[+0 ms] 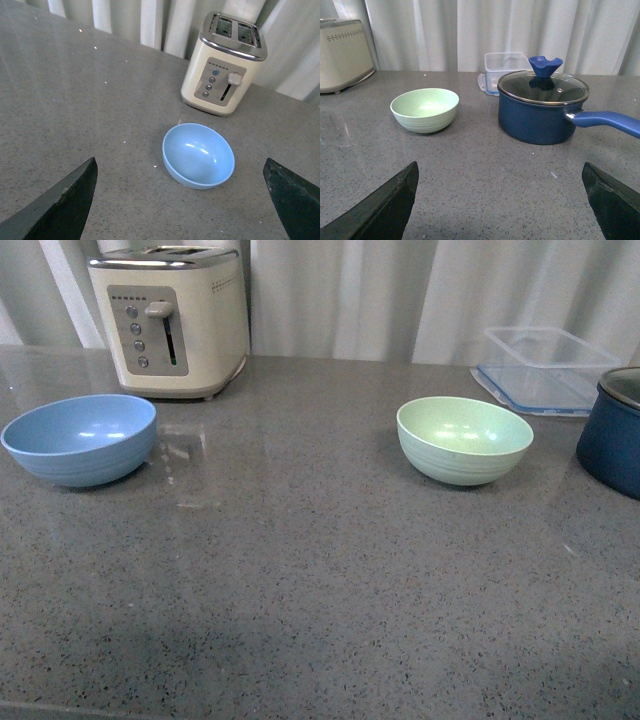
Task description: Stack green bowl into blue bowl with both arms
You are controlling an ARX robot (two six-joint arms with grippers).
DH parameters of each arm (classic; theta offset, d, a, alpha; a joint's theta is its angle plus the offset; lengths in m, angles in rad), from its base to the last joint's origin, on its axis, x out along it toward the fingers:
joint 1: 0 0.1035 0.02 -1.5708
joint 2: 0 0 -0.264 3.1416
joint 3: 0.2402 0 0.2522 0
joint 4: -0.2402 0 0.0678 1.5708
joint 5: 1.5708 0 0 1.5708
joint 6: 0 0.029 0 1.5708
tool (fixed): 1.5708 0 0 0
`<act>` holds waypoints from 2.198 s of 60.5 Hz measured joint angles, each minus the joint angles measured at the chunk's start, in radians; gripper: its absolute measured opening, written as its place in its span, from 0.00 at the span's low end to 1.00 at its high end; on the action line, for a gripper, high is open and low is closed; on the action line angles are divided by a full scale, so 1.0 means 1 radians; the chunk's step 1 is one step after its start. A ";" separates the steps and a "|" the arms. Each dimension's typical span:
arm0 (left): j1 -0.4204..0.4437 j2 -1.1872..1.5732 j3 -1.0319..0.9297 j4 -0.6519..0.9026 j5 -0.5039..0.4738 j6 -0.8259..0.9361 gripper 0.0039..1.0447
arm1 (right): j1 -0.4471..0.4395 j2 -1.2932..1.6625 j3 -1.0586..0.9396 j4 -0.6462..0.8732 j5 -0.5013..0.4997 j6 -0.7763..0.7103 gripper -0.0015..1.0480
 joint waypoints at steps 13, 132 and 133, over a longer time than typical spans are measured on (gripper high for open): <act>0.027 0.325 0.230 -0.056 0.105 -0.068 0.94 | 0.000 0.000 0.000 0.000 0.000 0.000 0.90; -0.341 0.930 0.674 -0.178 0.092 -0.253 0.03 | 0.000 0.000 0.000 0.000 0.000 0.000 0.90; -0.364 0.943 0.695 -0.183 0.089 -0.254 0.03 | 0.000 0.000 0.000 0.000 0.000 0.000 0.90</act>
